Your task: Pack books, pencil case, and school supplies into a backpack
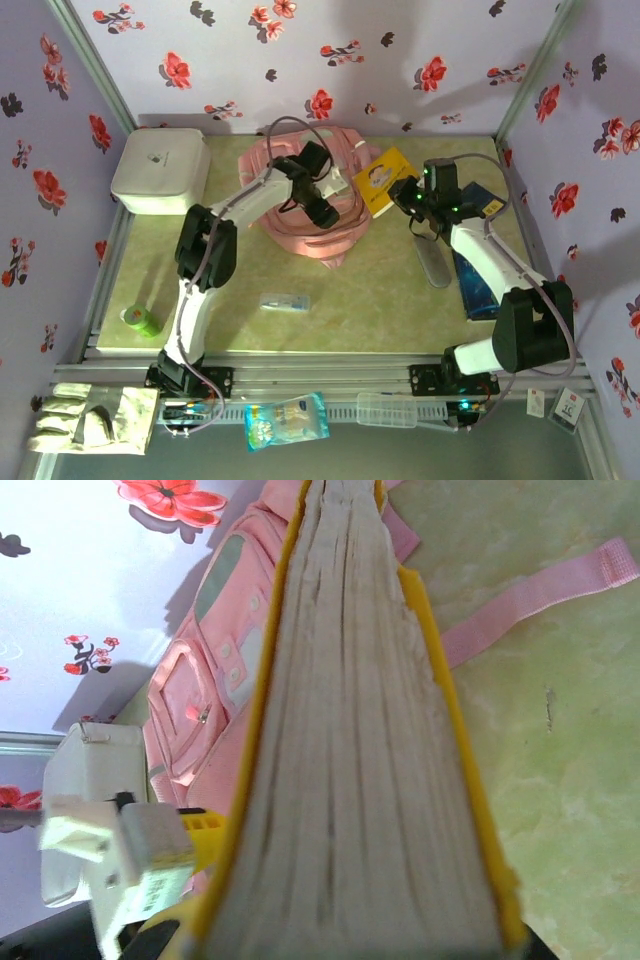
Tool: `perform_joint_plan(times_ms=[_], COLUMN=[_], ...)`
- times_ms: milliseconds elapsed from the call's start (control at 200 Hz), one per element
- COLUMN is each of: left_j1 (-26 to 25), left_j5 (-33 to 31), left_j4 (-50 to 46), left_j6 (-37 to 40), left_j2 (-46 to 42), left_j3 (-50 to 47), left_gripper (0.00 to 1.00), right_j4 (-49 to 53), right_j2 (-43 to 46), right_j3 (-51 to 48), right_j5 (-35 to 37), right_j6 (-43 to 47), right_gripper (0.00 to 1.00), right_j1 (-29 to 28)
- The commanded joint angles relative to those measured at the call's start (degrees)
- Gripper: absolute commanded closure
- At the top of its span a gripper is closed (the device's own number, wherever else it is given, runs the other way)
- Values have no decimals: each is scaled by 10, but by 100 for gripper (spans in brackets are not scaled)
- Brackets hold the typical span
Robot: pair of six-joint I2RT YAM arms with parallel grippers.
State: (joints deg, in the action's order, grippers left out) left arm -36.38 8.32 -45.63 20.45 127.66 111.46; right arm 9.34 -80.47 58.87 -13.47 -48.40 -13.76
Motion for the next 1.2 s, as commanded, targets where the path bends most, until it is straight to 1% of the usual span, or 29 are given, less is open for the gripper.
perform_joint_plan(times_ms=[0,110,175,280,435,485,645,725,810,960,1070,1140,1195], left_j1=[-7,-7,-10,-20,-27,-27,-28,-31,-32,-32,-32,-32,-32], left_j5=[-31,-72,-85,-103,-158,-166,-181,-200,-211,-211,-211,-211,-211], left_j4=[-45,-44,-42,-40,-35,-36,-34,-29,-32,-14,-4,-2,5], left_j6=[38,37,38,46,51,51,50,47,31,1,-14,-27,-36], left_j2=[31,48,54,59,70,71,71,73,69,35,11,-4,-18], left_j3=[34,48,53,54,63,66,70,72,83,81,80,83,83], left_gripper=[29,34,37,39,46,48,49,55,64,82,89,100,100], right_j4=[-26,-28,-30,-33,-35,-34,-35,-35,-34,-25,-17,-11,-7], right_j2=[14,16,16,20,25,26,31,35,42,64,90,106,117], right_j3=[-1,-4,-7,-10,-12,-12,-17,-21,-25,-26,-33,-40,-44], right_j5=[10,9,9,10,12,13,15,19,29,53,81,99,112], right_j6=[7,2,0,-6,-11,-11,-15,-16,-17,-12,-7,-5,-3], right_gripper=[100,100,100,100,100,100,100,100,100,100,100,100,100], right_j1=[4,4,4,4,4,5,5,4,5,6,7,8,8])
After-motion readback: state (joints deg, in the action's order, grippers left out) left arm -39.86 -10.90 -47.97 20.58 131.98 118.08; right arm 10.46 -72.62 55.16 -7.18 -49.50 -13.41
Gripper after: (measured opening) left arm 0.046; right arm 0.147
